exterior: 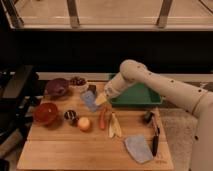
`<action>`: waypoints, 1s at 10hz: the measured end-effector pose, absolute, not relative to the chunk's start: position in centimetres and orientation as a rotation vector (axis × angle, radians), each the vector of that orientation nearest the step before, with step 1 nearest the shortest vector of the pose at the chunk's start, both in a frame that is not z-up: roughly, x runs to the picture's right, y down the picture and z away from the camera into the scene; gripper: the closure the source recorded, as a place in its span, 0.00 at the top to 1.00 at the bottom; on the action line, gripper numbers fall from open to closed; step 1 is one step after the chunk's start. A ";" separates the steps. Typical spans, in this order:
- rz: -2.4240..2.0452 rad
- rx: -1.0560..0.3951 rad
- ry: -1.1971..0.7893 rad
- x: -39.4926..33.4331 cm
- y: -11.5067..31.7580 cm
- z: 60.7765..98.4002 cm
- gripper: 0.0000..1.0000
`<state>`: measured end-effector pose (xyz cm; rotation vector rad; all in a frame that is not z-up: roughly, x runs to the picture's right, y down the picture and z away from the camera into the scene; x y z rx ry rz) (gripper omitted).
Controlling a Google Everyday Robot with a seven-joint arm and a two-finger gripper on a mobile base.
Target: Place sponge in metal cup
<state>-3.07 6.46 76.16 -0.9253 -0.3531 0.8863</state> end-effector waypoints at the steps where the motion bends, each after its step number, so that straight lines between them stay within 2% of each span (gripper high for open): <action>1: 0.868 -0.950 -0.373 -4.7 6.9 76.1 0.00; 6: 0.860 -1.073 -0.473 -10.6 9.6 74.7 0.00; 10: 0.944 -1.069 -0.494 -13.1 11.1 74.7 0.00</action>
